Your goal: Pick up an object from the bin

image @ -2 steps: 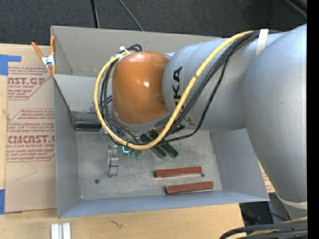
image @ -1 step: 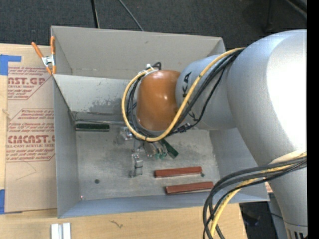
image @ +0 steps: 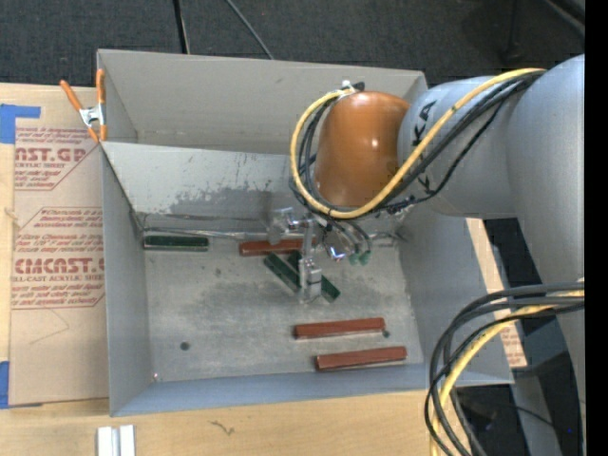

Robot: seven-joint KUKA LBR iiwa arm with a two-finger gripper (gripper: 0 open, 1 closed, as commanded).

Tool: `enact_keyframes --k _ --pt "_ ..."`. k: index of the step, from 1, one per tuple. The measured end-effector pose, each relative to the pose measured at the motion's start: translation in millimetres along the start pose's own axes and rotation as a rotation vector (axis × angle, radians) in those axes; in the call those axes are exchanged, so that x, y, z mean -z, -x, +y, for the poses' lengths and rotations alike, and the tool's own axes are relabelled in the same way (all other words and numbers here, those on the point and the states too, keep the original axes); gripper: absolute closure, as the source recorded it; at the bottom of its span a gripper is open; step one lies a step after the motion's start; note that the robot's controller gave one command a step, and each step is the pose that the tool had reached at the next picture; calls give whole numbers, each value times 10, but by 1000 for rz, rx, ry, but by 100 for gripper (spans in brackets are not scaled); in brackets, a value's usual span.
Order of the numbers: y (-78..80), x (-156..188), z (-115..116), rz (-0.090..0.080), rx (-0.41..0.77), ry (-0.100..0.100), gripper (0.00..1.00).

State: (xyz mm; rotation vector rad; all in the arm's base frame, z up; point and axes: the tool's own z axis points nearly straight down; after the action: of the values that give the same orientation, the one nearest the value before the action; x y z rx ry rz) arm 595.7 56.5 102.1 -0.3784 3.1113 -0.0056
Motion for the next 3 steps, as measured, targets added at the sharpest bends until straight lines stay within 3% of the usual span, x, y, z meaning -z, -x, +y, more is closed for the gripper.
enact_keyframes --k 1,2,3 --pt "-38 50 73 5 -239 5 0" --pt "-157 -316 -86 3 -387 4 0" --pt "-145 -310 -79 3 -387 5 0"
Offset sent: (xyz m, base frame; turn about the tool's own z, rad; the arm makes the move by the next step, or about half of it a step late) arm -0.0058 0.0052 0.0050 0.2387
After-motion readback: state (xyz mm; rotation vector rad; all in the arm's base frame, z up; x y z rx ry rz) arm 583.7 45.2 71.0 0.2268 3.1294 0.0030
